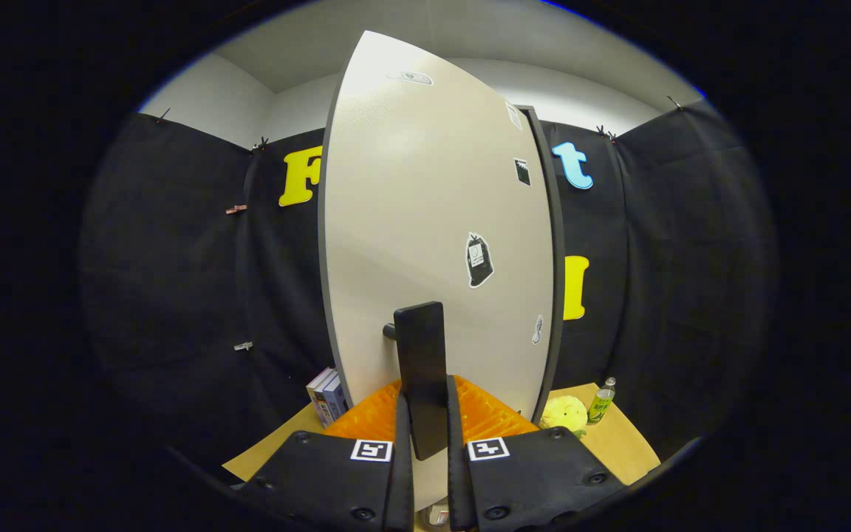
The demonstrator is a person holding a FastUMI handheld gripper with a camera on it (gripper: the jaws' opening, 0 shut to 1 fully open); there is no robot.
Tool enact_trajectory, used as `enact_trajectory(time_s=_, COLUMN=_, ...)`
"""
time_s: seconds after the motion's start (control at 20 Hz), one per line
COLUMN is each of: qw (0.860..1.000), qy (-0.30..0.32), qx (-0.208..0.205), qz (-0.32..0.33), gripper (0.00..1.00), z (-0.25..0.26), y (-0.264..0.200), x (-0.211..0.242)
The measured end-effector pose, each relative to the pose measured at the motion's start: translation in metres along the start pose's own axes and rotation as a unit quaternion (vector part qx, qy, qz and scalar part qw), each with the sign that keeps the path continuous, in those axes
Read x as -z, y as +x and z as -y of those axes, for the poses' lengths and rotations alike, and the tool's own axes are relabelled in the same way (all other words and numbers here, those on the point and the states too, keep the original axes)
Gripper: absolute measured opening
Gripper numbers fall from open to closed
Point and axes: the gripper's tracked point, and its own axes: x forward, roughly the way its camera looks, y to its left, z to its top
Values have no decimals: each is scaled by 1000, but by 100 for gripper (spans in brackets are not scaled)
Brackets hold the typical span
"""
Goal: Open the shoe cabinet door, grab the shoes and put them into the shoe cabinet, then close the shoe cabinet door.
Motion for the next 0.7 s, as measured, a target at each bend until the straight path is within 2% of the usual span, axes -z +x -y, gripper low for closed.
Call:
enact_trajectory(time_s=0.55, qw=999, qy=18, qx=32, qz=5, gripper=21, z=84, y=-38, x=-17)
enact_trajectory(time_s=0.7, qw=999, qy=1, qx=47, qz=3, gripper=21, z=112, y=-42, x=-19)
